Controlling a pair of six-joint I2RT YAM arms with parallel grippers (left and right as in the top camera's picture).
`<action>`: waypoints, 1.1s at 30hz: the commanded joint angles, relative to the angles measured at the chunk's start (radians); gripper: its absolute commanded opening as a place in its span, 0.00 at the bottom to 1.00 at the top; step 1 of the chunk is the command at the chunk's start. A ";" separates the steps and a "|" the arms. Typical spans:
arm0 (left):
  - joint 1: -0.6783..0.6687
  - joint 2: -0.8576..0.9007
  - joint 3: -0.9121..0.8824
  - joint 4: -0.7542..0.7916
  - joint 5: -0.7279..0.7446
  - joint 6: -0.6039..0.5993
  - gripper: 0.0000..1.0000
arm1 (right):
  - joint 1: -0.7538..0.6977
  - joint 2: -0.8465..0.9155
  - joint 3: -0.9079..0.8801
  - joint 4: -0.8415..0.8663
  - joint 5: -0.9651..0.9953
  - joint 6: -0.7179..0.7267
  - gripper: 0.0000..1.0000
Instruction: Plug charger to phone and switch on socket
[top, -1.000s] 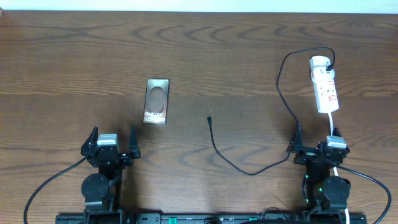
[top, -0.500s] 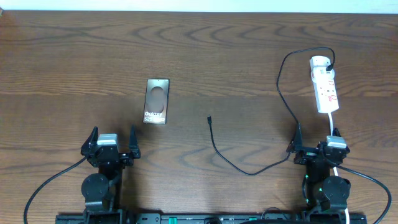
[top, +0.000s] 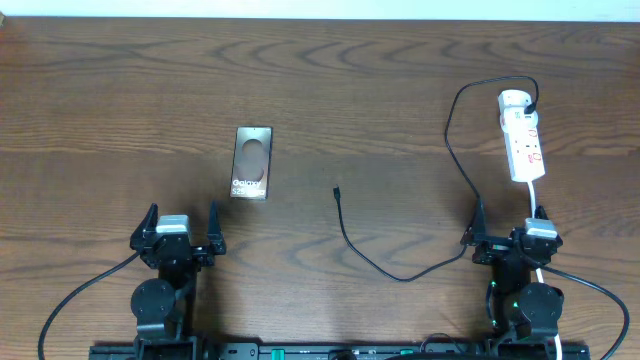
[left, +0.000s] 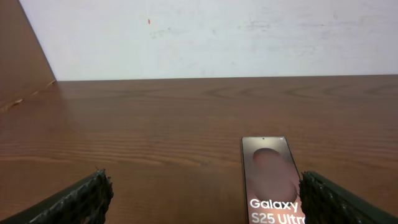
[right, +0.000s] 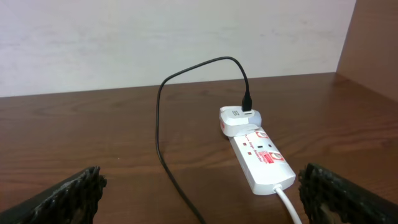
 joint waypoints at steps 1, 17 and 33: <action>0.005 0.002 -0.013 -0.040 -0.009 0.013 0.93 | 0.009 -0.005 -0.002 -0.004 0.004 -0.015 0.99; 0.005 0.002 -0.013 -0.039 0.007 0.013 0.93 | 0.009 -0.005 -0.002 -0.004 0.004 -0.015 0.99; 0.005 0.093 0.110 -0.040 0.016 0.013 0.93 | 0.009 -0.005 -0.002 -0.004 0.004 -0.015 0.99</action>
